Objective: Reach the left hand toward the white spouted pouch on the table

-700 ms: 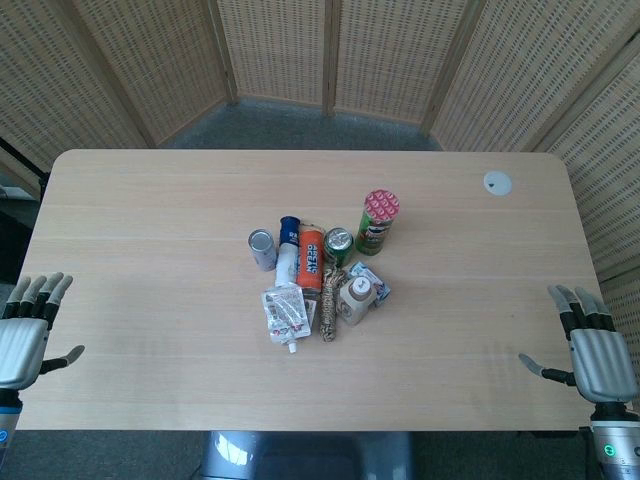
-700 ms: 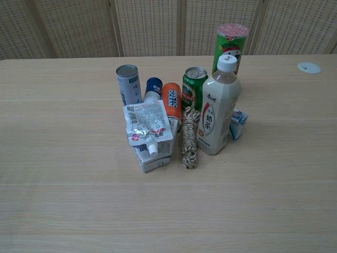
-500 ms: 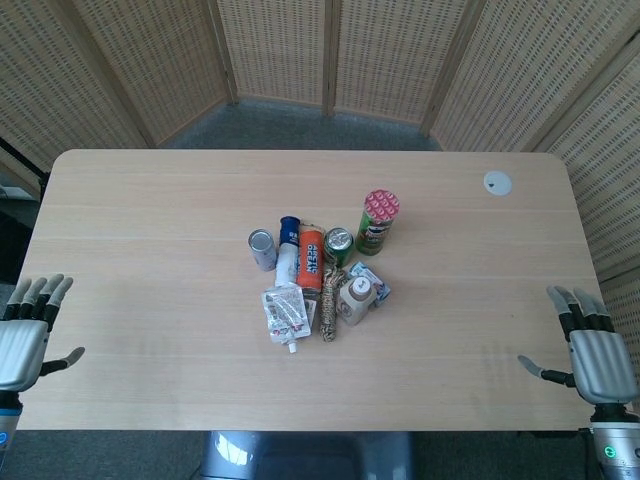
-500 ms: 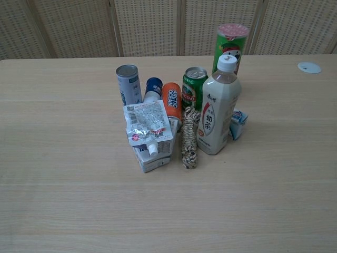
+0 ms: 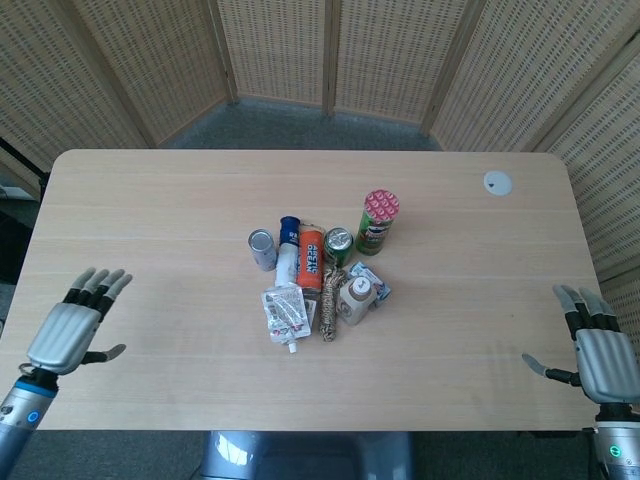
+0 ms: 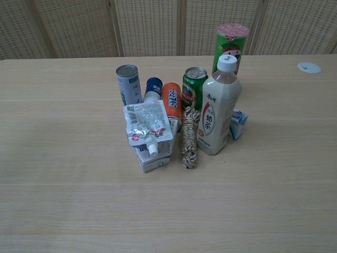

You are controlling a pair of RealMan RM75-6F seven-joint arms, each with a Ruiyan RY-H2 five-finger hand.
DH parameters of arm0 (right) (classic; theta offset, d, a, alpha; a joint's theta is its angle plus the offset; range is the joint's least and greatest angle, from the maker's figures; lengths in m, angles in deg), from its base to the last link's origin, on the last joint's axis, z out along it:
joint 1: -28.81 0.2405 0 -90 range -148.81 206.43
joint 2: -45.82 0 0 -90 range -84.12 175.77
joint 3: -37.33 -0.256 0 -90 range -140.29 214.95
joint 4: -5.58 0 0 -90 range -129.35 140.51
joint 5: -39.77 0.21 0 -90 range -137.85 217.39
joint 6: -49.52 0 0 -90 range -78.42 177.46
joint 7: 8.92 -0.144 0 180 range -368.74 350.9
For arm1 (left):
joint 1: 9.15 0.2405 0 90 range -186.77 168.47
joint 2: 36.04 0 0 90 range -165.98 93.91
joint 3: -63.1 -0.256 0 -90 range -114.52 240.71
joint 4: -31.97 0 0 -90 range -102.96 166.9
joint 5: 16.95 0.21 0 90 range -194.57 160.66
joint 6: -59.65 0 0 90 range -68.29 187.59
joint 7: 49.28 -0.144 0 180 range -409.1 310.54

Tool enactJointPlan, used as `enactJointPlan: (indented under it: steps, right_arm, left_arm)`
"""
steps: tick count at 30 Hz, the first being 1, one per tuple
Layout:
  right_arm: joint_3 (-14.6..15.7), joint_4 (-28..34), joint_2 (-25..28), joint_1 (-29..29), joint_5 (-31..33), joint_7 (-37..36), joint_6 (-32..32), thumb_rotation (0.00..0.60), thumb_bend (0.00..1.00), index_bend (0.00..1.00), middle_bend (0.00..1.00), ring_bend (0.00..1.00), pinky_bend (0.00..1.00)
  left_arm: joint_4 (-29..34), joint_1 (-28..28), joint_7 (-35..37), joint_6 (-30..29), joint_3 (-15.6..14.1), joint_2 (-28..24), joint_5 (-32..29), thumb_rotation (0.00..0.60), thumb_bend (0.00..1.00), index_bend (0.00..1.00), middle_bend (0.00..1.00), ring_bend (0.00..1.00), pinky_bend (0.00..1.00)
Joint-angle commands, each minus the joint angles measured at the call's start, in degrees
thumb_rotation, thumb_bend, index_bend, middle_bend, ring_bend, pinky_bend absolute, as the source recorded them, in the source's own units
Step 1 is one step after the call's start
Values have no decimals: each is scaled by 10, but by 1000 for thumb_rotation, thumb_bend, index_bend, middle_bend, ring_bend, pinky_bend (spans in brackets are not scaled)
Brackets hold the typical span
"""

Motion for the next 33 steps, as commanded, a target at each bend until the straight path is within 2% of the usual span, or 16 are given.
enactJointPlan:
  steps: [1, 7, 12, 21, 26, 33]
  right_arm:
    - [0, 2, 3, -2, -2, -2, 3, 430, 0, 0, 0, 0, 0]
    - [-1, 2, 7, -3, 2, -10, 3, 428, 0, 0, 0, 0, 0]
    - [-2, 4, 9, -3, 4, -13, 3, 434, 0, 0, 0, 0, 0]
    - [-6, 4, 15, -6, 8, -29, 6, 440, 0, 0, 0, 0, 0]
    - [-8, 4, 19, -7, 10, -42, 7, 443, 0, 0, 0, 0, 0]
    - [-15, 2, 28, -11, 20, -64, 11, 446, 0, 0, 0, 0, 0]
  left_arm:
    - [2, -83, 32, 64, -1, -9, 86, 600, 0, 0, 0, 0, 0]
    - [-37, -149, 63, 92, -19, 19, 170, 600, 0, 0, 0, 0, 0]
    - [-48, -193, 29, 152, -22, 37, 177, 600, 0, 0, 0, 0, 0]
    - [-11, -243, -93, 224, 27, 70, 115, 600, 0, 0, 0, 0, 0]
    - [14, -261, -160, 263, 50, 97, 57, 600, 0, 0, 0, 0, 0]
    - [2, -286, -239, 306, 69, 144, -25, 600, 0, 0, 0, 0, 0]
